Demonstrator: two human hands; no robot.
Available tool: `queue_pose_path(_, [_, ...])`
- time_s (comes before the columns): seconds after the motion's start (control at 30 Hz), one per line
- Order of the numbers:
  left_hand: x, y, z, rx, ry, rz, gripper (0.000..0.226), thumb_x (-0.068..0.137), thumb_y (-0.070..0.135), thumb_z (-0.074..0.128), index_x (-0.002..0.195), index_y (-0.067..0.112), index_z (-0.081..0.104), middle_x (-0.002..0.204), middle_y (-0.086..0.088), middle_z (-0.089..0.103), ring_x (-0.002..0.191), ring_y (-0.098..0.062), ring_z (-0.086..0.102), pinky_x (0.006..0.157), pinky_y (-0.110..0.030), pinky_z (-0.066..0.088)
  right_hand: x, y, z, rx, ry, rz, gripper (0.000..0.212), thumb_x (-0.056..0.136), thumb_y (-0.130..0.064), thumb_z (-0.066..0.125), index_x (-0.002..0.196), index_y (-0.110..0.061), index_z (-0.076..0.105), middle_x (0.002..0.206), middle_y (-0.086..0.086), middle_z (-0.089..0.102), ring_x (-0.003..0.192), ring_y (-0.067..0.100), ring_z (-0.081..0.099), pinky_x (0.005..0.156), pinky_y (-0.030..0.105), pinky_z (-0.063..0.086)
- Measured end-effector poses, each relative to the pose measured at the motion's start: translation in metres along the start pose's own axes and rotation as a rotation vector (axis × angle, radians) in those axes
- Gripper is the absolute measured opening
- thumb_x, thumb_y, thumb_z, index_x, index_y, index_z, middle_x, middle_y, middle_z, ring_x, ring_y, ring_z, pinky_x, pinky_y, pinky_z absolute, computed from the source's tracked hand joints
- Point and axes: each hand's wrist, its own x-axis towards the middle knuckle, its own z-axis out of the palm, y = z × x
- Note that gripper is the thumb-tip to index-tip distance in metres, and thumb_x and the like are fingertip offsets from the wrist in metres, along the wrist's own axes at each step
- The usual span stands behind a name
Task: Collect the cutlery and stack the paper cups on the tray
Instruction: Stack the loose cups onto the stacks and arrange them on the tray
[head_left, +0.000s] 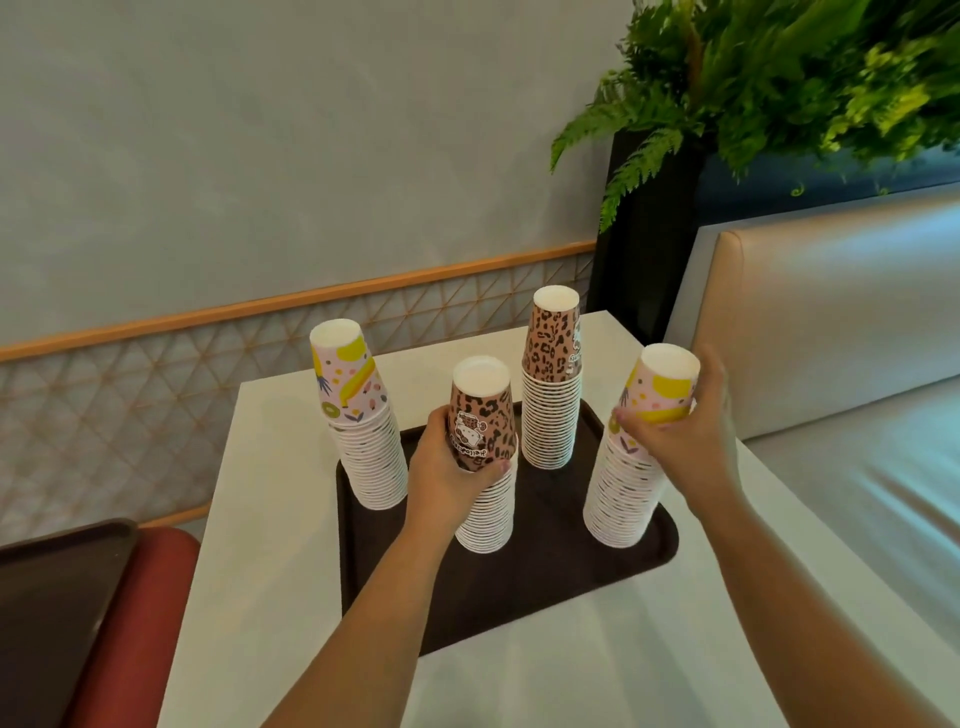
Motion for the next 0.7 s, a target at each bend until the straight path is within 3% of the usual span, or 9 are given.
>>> queue_pose_path(0.1, [0.011,0.005,0.007,0.01,0.021,-0.004,0.074,0.067,0.017,0.082,0.129,0.016,0.041,0.128,0.0,0.056,0.119,-0.017,0.052,0.091,-0.026,0.042,0.004,0.012,0.004,-0.004,-0.069,-0.008,0.083,0.07,-0.022,0.079,0.137,-0.02,0.03,0.132,0.005,0.049,0.12,0.026,0.05,0.094,0.044,0.046])
queue_pose_path(0.23, [0.025,0.011,0.021,-0.004,0.043,-0.023,0.075,0.066,0.017,0.083,0.129,0.016,0.041,0.127,0.001,0.056,0.114,-0.011,0.051,0.09,-0.024,0.04,0.002,0.022,0.004,0.016,-0.113,-0.042,0.079,0.069,-0.026,0.079,0.134,-0.022,0.035,0.124,-0.002,0.054,0.11,0.017,0.053,0.089,0.036,0.047])
queue_pose_path(0.43, [0.039,0.014,0.041,-0.052,0.072,-0.048,0.075,0.062,0.016,0.085,0.125,0.017,0.045,0.123,0.002,0.059,0.112,-0.014,0.056,0.09,-0.028,0.046,-0.008,0.024,0.009,0.047,-0.266,-0.113,0.071,0.066,-0.029,0.081,0.123,-0.028,0.038,0.102,-0.025,0.049,0.089,-0.01,0.051,0.067,0.002,0.039])
queue_pose_path(0.57, [0.037,0.011,0.041,-0.041,0.052,-0.046,0.079,0.064,0.016,0.084,0.13,0.018,0.041,0.129,0.002,0.056,0.118,-0.015,0.055,0.095,-0.031,0.047,-0.018,0.018,0.022,0.097,-0.352,-0.139,0.074,0.066,-0.029,0.081,0.126,-0.027,0.038,0.111,-0.015,0.053,0.098,-0.007,0.053,0.07,-0.001,0.043])
queue_pose_path(0.63, [0.029,0.008,0.034,-0.032,0.076,-0.056,0.085,0.069,0.014,0.08,0.139,0.019,0.032,0.142,0.0,0.044,0.13,-0.015,0.044,0.105,-0.038,0.042,-0.022,0.014,0.028,0.133,-0.385,-0.151,0.072,0.066,-0.028,0.081,0.122,-0.034,0.037,0.11,-0.018,0.053,0.099,-0.008,0.052,0.072,-0.001,0.043])
queue_pose_path(0.7, [0.013,0.007,0.022,-0.027,0.135,-0.055,0.083,0.073,0.006,0.074,0.141,0.02,0.028,0.145,0.001,0.038,0.133,-0.009,0.034,0.109,-0.035,0.034,-0.027,0.01,0.034,0.149,-0.414,-0.156,0.072,0.066,-0.03,0.081,0.12,-0.038,0.034,0.11,-0.02,0.051,0.102,-0.007,0.052,0.073,0.001,0.046])
